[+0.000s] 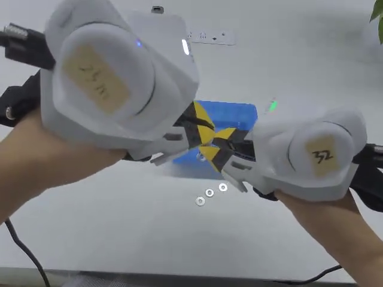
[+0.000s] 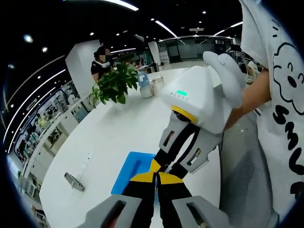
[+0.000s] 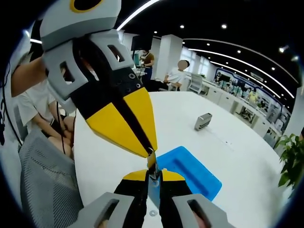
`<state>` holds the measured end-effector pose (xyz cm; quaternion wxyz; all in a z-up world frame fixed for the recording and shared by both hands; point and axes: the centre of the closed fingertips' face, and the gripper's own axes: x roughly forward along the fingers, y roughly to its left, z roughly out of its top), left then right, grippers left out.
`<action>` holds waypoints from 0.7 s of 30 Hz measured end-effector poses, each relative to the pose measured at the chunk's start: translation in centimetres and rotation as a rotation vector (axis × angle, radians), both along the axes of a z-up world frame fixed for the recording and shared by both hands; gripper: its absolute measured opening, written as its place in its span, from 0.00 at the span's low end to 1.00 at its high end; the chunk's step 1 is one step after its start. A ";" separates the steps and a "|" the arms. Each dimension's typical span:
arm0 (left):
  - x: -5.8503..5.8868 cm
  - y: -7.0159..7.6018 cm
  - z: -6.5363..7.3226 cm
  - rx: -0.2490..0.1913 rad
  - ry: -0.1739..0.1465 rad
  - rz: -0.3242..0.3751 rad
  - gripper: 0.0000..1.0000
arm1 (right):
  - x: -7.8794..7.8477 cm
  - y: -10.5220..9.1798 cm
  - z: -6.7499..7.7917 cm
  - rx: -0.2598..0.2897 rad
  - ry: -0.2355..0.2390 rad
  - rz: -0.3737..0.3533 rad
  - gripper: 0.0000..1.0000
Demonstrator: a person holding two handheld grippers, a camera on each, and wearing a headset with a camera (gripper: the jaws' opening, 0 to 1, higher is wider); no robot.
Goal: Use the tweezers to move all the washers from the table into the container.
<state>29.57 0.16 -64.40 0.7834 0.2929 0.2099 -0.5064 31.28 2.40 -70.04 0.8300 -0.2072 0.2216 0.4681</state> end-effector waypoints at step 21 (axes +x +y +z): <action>4.9 0.7 -3.4 -0.005 -0.010 0.089 0.00 | 4.8 0.9 -3.5 -0.030 -0.006 -0.015 0.04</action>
